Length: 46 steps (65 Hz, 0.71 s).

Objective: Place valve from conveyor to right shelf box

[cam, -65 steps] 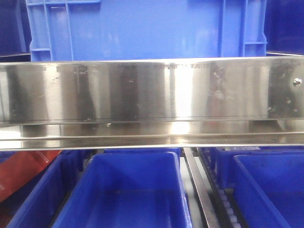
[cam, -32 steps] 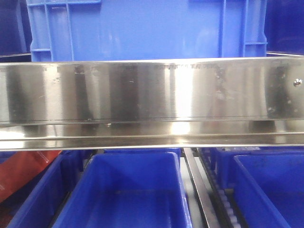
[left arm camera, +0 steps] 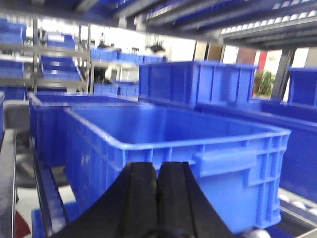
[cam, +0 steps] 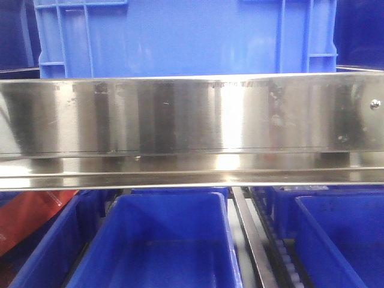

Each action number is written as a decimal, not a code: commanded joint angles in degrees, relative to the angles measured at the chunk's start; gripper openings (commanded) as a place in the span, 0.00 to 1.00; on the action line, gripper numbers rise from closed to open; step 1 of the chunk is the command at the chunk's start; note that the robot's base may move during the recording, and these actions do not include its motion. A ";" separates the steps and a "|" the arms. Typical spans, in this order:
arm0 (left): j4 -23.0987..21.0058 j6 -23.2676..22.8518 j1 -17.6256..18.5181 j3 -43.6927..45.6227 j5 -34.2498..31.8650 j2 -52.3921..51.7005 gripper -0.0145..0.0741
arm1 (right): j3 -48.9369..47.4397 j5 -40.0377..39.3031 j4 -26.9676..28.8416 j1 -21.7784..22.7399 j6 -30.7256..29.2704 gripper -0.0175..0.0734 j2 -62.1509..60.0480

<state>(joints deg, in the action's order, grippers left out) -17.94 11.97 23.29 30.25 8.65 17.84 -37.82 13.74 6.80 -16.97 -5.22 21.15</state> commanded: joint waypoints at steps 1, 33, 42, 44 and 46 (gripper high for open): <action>0.12 0.11 0.38 -0.03 -1.12 -1.01 0.04 | 0.14 -1.31 -0.49 -0.14 -0.32 0.01 -1.30; 0.12 0.11 0.38 -0.03 -1.12 -1.08 0.04 | 7.74 -5.08 -7.93 1.00 -0.32 0.01 -5.02; 0.12 0.11 0.38 -0.03 -1.12 -1.08 0.04 | 17.56 -6.67 -7.49 6.67 -0.20 0.01 -11.49; 0.12 0.11 0.38 -0.03 -1.12 -1.08 0.04 | 19.56 -6.82 -6.80 8.19 -0.20 0.01 -13.28; 0.12 0.11 0.38 -0.03 -1.12 -1.08 0.04 | 21.90 -6.82 -6.14 9.82 -0.20 0.01 -14.71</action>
<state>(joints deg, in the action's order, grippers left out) -17.94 11.97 23.29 30.16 8.53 17.02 -21.13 8.54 0.00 -11.09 -5.22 10.31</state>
